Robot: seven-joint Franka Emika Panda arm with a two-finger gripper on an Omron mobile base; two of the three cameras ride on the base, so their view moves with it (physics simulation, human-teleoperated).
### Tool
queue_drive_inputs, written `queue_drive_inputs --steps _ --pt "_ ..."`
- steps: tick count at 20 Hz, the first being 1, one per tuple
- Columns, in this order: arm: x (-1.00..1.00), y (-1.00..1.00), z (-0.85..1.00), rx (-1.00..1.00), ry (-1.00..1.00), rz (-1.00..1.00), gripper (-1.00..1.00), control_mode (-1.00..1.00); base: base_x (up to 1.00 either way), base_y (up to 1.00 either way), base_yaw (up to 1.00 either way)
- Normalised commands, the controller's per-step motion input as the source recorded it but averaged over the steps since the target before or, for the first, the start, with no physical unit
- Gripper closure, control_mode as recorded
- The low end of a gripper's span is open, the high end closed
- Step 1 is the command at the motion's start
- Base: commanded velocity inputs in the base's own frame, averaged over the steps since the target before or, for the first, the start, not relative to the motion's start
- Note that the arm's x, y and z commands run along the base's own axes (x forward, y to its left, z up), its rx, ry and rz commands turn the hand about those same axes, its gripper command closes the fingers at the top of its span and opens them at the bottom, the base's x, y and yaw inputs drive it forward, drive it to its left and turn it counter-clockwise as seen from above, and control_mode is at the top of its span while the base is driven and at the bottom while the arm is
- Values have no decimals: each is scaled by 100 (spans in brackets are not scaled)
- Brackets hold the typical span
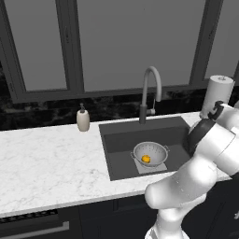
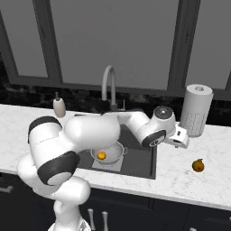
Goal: Put the colander in the sink, put the pear, tangerine in the colander, and turn on the sink faucet and pour water over the colander.
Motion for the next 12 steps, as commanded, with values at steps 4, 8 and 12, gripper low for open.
queue_drive_inputs --steps 4,8,12 --pt "-2 -99 -18 0 12 -9 -100 -100 0 0 0" --pt "-37 -77 -27 0 7 -6 -100 -100 0 0 0" --pt "-35 -62 -27 2 5 -5 -100 -100 0 0 0"
